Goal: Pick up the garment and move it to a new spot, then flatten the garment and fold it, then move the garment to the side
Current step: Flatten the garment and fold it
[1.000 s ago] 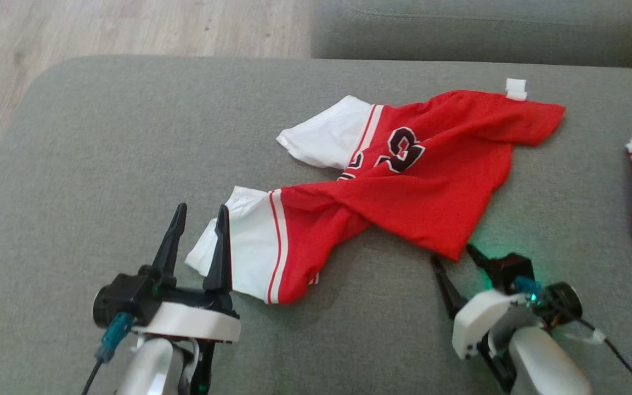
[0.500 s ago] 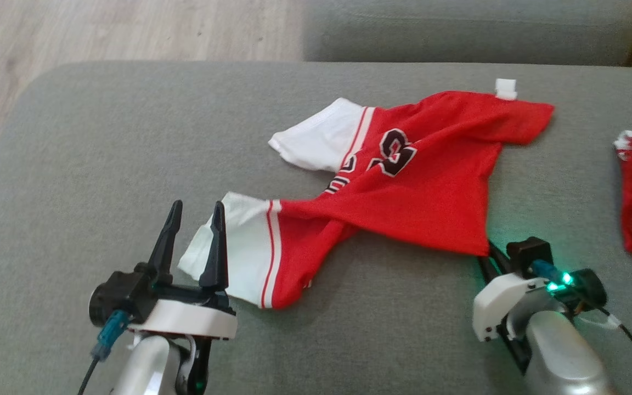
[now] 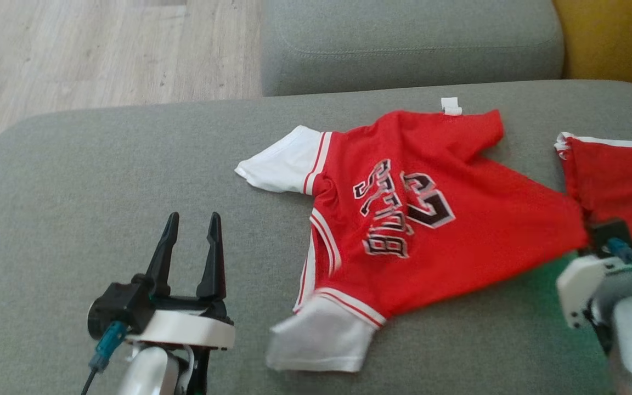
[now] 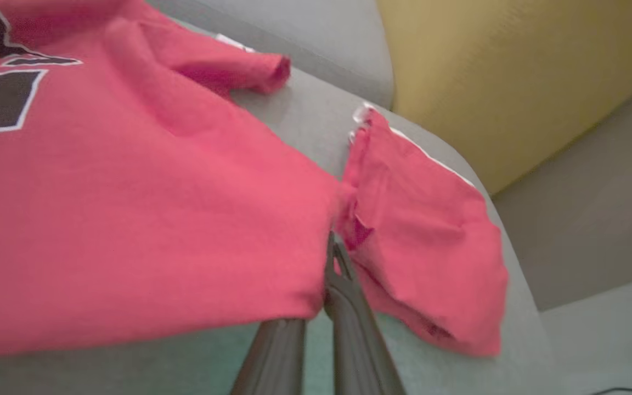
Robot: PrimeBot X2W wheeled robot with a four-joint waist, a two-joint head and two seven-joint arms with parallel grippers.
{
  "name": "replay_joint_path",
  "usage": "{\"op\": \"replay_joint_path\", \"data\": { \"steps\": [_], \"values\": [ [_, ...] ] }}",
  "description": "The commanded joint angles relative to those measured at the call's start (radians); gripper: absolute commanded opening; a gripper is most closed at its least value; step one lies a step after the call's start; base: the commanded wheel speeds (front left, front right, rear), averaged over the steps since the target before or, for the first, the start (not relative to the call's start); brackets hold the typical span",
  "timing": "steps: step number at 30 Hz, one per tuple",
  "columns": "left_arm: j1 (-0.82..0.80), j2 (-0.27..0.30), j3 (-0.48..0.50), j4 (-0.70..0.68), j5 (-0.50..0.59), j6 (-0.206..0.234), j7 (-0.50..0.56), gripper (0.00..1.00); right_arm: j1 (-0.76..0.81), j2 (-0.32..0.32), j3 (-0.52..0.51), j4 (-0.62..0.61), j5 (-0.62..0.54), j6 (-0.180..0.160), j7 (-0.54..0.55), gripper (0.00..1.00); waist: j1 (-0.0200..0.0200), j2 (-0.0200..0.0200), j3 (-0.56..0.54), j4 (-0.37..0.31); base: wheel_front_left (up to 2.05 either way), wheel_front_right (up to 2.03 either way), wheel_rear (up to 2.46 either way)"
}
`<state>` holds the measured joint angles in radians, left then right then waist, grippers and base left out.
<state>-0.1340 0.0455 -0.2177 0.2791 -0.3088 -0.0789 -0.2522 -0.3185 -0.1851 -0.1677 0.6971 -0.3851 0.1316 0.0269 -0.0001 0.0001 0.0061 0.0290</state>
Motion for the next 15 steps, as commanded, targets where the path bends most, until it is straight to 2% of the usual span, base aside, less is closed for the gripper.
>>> {"op": "replay_joint_path", "data": {
  "steps": [1, 2, 3, 4, 8, 11, 15],
  "values": [
    [-0.025, 0.005, 0.034, -0.038, -0.004, 0.005, -0.01, 1.0, -0.005, -0.015, 0.002, -0.04, -0.012, -0.001, 0.014, 0.0, 0.0001, -0.0001, -0.002, -0.001, 0.0, 0.0, 0.0],
    [-0.024, 0.005, 0.033, -0.038, -0.005, 0.005, -0.01, 1.0, 0.004, -0.011, -0.02, -0.054, -0.021, -0.001, 0.03, 0.31, 0.0001, -0.0001, -0.004, -0.001, 0.0, 0.0, 0.0],
    [-0.023, 0.005, 0.034, -0.037, -0.005, 0.005, -0.01, 1.0, 0.014, -0.007, -0.041, -0.067, -0.031, -0.001, 0.047, 0.96, 0.0001, -0.0001, -0.007, -0.001, 0.0, 0.0, 0.0],
    [-0.021, 0.005, 0.035, -0.037, -0.004, 0.004, -0.01, 1.0, 0.022, 0.001, -0.058, -0.082, -0.042, -0.001, 0.057, 1.0, 0.0001, -0.0001, -0.009, -0.001, 0.0, 0.0, 0.0],
    [-0.014, 0.005, 0.045, -0.039, 0.001, 0.002, -0.01, 1.0, 0.036, 0.059, -0.089, -0.149, -0.043, -0.001, 0.04, 1.0, 0.0001, -0.0001, -0.013, -0.009, 0.0, 0.0, 0.0],
    [-0.012, 0.005, 0.052, -0.042, 0.007, 0.0, -0.01, 1.0, 0.032, 0.1, -0.081, -0.203, -0.004, -0.001, -0.026, 1.0, 0.0001, -0.0001, -0.014, -0.017, 0.0, 0.0, 0.0],
    [-0.014, 0.005, 0.058, -0.047, 0.014, -0.003, -0.01, 1.0, 0.024, 0.127, -0.014, -0.256, 0.096, -0.001, -0.153, 1.0, 0.0001, -0.0001, -0.013, -0.03, 0.0, 0.0, 0.0]
  ]
}}
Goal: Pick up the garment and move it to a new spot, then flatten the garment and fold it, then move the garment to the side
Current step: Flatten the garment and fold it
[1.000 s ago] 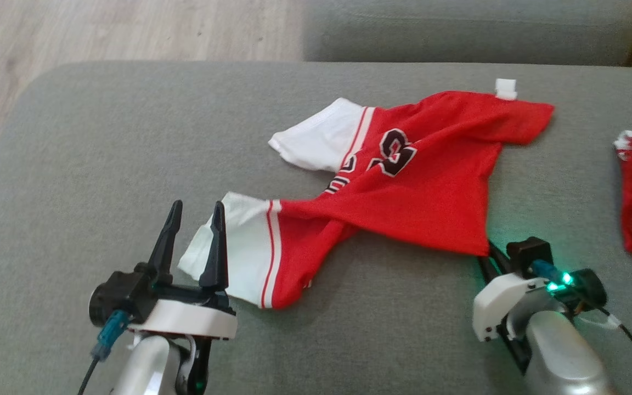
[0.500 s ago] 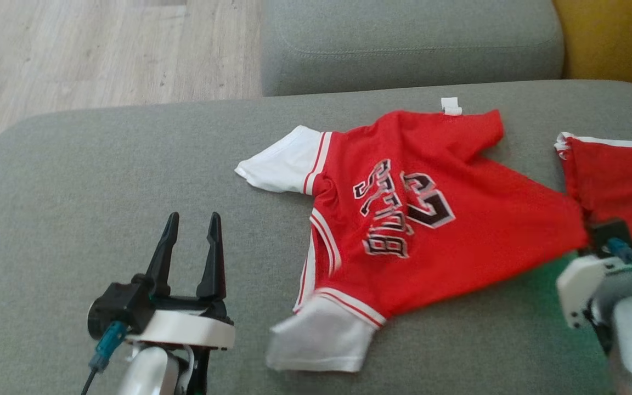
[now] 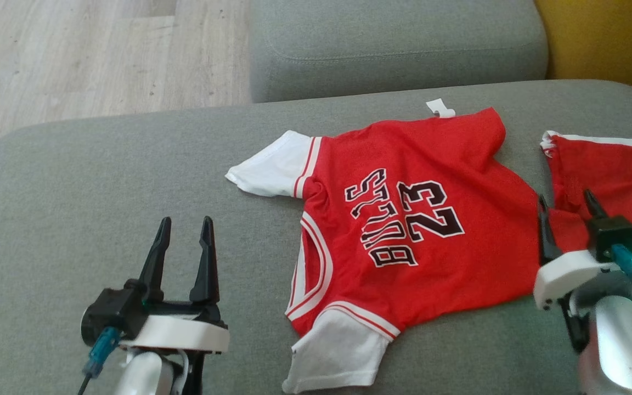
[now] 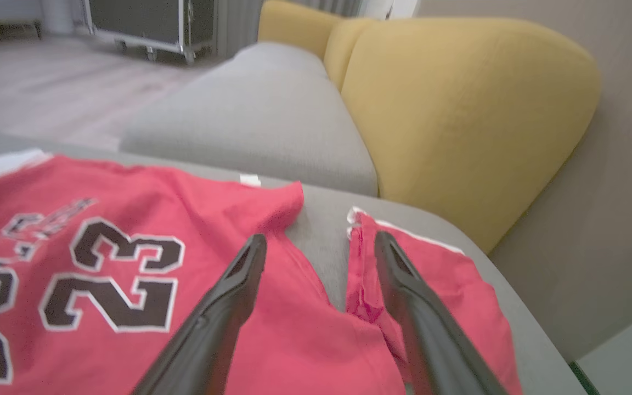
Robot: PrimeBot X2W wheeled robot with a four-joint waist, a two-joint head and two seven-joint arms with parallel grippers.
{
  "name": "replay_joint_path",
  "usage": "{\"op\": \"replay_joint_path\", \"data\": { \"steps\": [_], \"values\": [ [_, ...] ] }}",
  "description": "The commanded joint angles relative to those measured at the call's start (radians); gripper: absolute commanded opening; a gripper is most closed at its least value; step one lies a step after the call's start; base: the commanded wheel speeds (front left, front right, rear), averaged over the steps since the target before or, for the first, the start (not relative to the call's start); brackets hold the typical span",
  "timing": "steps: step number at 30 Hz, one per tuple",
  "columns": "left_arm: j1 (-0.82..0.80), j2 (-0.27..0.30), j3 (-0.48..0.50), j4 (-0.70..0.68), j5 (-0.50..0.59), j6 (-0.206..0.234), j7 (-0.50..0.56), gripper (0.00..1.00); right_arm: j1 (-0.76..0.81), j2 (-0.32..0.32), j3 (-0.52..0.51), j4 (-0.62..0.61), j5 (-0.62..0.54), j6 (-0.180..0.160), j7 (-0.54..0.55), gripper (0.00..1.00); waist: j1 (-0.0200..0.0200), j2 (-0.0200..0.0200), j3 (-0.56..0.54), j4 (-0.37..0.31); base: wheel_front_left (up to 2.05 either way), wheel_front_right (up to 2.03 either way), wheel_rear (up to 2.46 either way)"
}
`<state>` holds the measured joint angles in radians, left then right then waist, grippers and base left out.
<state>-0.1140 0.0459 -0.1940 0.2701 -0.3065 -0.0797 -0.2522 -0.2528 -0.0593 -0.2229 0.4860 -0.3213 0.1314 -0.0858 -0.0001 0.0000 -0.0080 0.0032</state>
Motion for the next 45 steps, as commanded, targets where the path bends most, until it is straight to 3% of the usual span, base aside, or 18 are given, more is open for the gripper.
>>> {"op": "replay_joint_path", "data": {
  "steps": [1, 4, 8, 12, 18, 22, 29, 35, 42, 45],
  "values": [
    [-0.035, 0.004, 0.034, -0.039, 0.012, -0.003, -0.01, 1.0, -0.042, 0.004, 0.064, -0.053, 0.063, -0.001, -0.072, 1.0, 0.0001, 0.0, 0.002, -0.007, 0.0, 0.0, 0.0],
    [-0.039, 0.004, 0.034, -0.04, 0.008, -0.007, -0.01, 1.0, -0.037, 0.008, 0.136, -0.066, 0.182, -0.001, -0.138, 1.0, 0.0001, 0.0, 0.005, -0.012, 0.0, 0.0, 0.0],
    [-0.042, 0.004, 0.029, -0.039, 0.006, -0.011, -0.01, 1.0, -0.001, 0.009, 0.232, -0.058, 0.458, -0.001, -0.169, 1.0, 0.0001, 0.0, 0.011, -0.017, 0.0, 0.0, 0.0],
    [-0.048, 0.004, 0.02, -0.031, 0.007, -0.013, -0.01, 1.0, 0.034, 0.009, 0.302, -0.062, 0.529, -0.001, -0.175, 1.0, 0.0001, 0.0, 0.03, -0.023, 0.0, 0.0, 0.0],
    [-0.102, 0.004, 0.009, 0.001, 0.023, -0.018, -0.01, 1.0, 0.032, 0.009, 0.304, -0.131, 0.544, -0.001, -0.176, 1.0, 0.0001, 0.0, 0.085, -0.039, 0.0, 0.0, 0.0],
    [-0.193, 0.004, -0.031, 0.111, 0.027, -0.024, -0.001, 1.0, 0.01, 0.009, 0.287, -0.166, 0.536, -0.001, -0.176, 1.0, 0.0001, 0.0, 0.132, -0.054, 0.0, 0.0, 0.0],
    [-0.424, 0.004, -0.182, 0.348, -0.13, -0.045, 0.197, 1.0, -0.031, 0.009, 0.292, -0.19, 0.538, -0.001, -0.176, 1.0, 0.0001, 0.0, 0.222, -0.111, 0.0, 0.0, 0.0],
    [-0.553, 0.004, -0.249, 0.454, -0.202, -0.047, 0.247, 1.0, -0.054, 0.009, 0.305, -0.196, 0.553, -0.001, -0.176, 1.0, 0.0001, 0.0, 0.274, -0.153, 0.0, 0.0, 0.0],
    [-0.636, 0.005, -0.324, 0.577, -0.165, -0.022, 0.295, 1.0, -0.07, 0.009, 0.312, -0.2, 0.568, -0.001, -0.176, 1.0, 0.0001, 0.0, 0.304, -0.185, 0.0, 0.0, 0.0],
    [-0.659, 0.021, -0.352, 0.634, -0.124, 0.018, 0.318, 1.0, -0.074, 0.009, 0.312, -0.202, 0.571, -0.001, -0.176, 1.0, 0.0001, 0.0, 0.31, -0.189, 0.0, 0.0, 0.0]
  ]
}}
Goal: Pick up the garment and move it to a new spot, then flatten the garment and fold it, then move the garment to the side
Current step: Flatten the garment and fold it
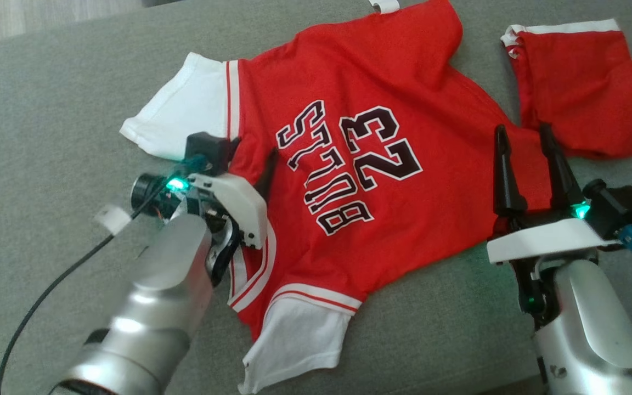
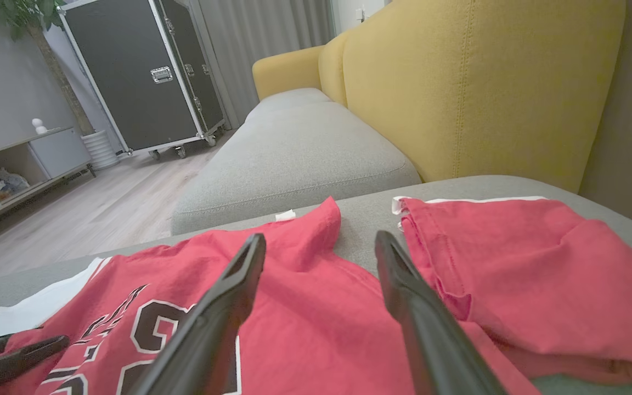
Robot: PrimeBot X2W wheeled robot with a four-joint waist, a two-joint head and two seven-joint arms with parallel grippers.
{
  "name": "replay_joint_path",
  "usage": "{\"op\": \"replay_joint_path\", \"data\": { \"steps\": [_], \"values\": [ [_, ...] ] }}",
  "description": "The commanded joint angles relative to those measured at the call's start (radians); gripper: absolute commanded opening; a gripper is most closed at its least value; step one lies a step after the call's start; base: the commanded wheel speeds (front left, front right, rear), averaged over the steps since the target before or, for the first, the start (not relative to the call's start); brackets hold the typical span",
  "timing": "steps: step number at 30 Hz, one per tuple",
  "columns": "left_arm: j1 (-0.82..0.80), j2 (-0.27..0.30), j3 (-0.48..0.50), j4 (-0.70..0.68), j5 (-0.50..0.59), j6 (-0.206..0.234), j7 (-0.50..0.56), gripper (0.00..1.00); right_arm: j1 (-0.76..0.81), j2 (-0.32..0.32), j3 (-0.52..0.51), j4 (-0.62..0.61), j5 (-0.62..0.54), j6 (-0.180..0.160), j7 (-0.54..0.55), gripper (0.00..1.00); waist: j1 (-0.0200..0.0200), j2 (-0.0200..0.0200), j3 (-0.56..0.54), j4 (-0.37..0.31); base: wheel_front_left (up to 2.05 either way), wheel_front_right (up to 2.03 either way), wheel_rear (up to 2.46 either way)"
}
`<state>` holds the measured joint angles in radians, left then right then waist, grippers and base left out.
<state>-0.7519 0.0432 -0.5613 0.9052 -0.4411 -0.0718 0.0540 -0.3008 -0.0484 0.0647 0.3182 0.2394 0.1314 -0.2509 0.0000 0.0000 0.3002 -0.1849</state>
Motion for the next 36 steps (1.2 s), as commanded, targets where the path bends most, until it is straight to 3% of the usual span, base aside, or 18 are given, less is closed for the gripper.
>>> {"op": "replay_joint_path", "data": {
  "steps": [1, 2, 3, 4, 12, 17, 23, 30, 31, 32, 36],
  "values": [
    [-0.028, 0.029, 0.007, 0.013, 0.023, 0.021, 0.013, 1.0, -0.027, -0.002, 0.024, -0.035, 0.011, -0.001, -0.011, 1.0, 0.0, 0.0, 0.003, -0.001, 0.0, 0.0, 0.0],
    [-0.033, 0.031, 0.003, 0.027, 0.03, 0.032, 0.016, 0.91, -0.028, -0.002, 0.023, -0.036, 0.012, -0.001, -0.011, 1.0, 0.0, 0.0, 0.004, -0.001, 0.0, 0.0, 0.0],
    [-0.038, 0.033, -0.004, 0.038, 0.038, 0.035, 0.019, 0.15, -0.028, -0.002, 0.023, -0.037, 0.012, -0.001, -0.011, 1.0, 0.0, 0.0, 0.004, 0.0, 0.0, 0.0, 0.0],
    [-0.043, 0.036, -0.012, 0.047, 0.045, 0.033, 0.019, 0.0, -0.028, -0.002, 0.023, -0.038, 0.012, -0.001, -0.011, 1.0, 0.0, 0.0, 0.004, 0.002, 0.0, 0.0, 0.0],
    [-0.105, 0.08, -0.026, 0.074, 0.073, 0.043, -0.021, 0.0, -0.031, -0.002, 0.028, -0.036, 0.01, -0.001, -0.011, 1.0, 0.0, 0.0, 0.003, 0.013, 0.0, 0.0, 0.0],
    [-0.205, 0.169, -0.026, 0.094, 0.103, 0.044, -0.037, 0.0, -0.042, -0.002, 0.042, -0.039, 0.011, -0.001, -0.011, 1.0, 0.0, 0.0, 0.016, 0.012, 0.0, 0.0, 0.0],
    [-0.334, 0.279, -0.054, 0.131, 0.15, 0.005, -0.022, 0.0, -0.063, -0.002, 0.071, -0.035, 0.017, -0.001, -0.011, 1.0, 0.0, 0.0, 0.038, -0.007, 0.0, 0.0, 0.0],
    [-0.431, 0.34, -0.118, 0.169, 0.202, -0.035, -0.042, 0.0, -0.088, -0.002, 0.099, -0.026, 0.027, -0.001, -0.011, 1.0, 0.0, 0.0, 0.061, -0.023, 0.0, 0.0, 0.0],
    [-0.439, 0.341, -0.118, 0.173, 0.202, -0.033, -0.055, 0.64, -0.09, -0.002, 0.099, -0.025, 0.026, -0.001, -0.011, 1.0, 0.0, 0.0, 0.063, -0.021, 0.0, 0.0, 0.0],
    [-0.445, 0.343, -0.118, 0.178, 0.203, -0.026, -0.071, 1.0, -0.092, -0.002, 0.099, -0.023, 0.026, -0.001, -0.011, 1.0, 0.0, 0.0, 0.063, -0.018, 0.0, 0.0, 0.0],
    [-0.445, 0.327, -0.094, 0.195, 0.18, 0.011, -0.157, 1.0, -0.094, -0.002, 0.099, -0.017, 0.018, -0.001, -0.011, 1.0, 0.0, 0.0, 0.047, 0.0, 0.0, 0.0, 0.0]
  ]
}}
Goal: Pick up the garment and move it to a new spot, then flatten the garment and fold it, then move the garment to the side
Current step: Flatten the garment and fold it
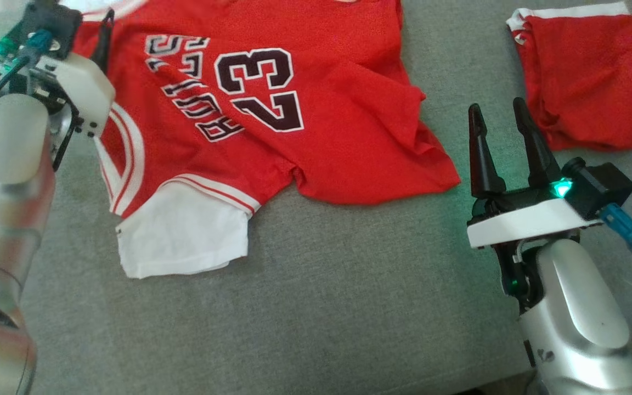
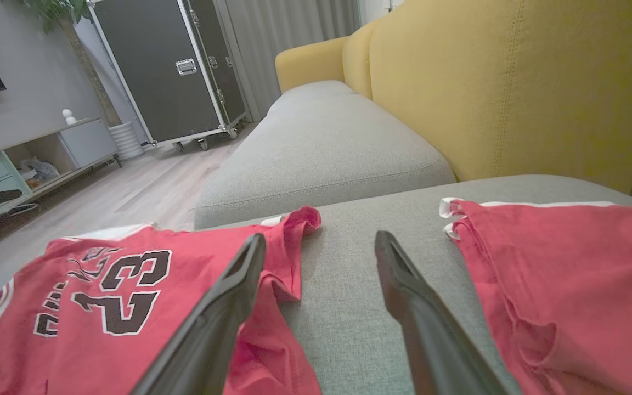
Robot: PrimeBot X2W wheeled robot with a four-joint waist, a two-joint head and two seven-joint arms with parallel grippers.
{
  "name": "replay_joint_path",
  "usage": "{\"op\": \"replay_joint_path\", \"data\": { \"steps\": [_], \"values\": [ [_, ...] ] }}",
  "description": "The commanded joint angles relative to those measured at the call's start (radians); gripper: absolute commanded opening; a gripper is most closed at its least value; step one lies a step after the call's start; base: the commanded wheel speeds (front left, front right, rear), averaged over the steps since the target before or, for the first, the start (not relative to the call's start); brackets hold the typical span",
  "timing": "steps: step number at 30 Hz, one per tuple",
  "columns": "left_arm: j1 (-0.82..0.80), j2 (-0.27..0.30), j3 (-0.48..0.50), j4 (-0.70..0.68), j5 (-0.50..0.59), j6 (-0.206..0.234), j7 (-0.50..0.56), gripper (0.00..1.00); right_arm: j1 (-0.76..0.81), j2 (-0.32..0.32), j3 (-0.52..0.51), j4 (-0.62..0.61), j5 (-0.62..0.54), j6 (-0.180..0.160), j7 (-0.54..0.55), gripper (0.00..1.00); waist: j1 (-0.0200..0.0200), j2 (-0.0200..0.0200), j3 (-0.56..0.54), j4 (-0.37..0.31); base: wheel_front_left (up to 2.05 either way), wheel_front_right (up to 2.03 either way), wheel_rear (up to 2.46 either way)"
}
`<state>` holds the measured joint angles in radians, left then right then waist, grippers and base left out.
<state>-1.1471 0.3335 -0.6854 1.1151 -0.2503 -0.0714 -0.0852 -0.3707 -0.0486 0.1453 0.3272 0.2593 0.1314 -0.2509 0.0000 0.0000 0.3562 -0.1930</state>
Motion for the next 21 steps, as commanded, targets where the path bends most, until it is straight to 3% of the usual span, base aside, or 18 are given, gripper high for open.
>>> {"op": "replay_joint_path", "data": {
  "steps": [1, 10, 13, 21],
  "values": [
    [-0.044, 0.03, 0.038, -0.013, -0.019, 0.018, -0.044, 1.0, -0.024, -0.002, 0.014, -0.025, -0.005, -0.001, -0.011, 1.0, 0.0, 0.0, -0.016, 0.015, 0.0, 0.0, 0.0],
    [0.103, -0.047, 0.156, -0.065, -0.152, 0.058, -0.174, 1.0, 0.01, -0.002, -0.039, -0.014, -0.048, -0.001, -0.011, 1.0, 0.0, 0.0, -0.14, 0.106, 0.0, 0.0, 0.0],
    [0.206, -0.069, 0.201, -0.188, -0.182, 0.044, -0.176, 1.0, 0.032, -0.002, -0.064, -0.003, -0.063, -0.001, -0.011, 1.0, 0.0, 0.0, -0.188, 0.145, 0.0, 0.0, 0.0],
    [0.521, -0.107, 0.295, -0.476, -0.175, 0.082, -0.176, 1.0, 0.092, -0.002, -0.095, 0.02, -0.09, -0.001, -0.011, 1.0, 0.0, 0.0, -0.279, 0.221, 0.0, 0.0, 0.0]
  ]
}}
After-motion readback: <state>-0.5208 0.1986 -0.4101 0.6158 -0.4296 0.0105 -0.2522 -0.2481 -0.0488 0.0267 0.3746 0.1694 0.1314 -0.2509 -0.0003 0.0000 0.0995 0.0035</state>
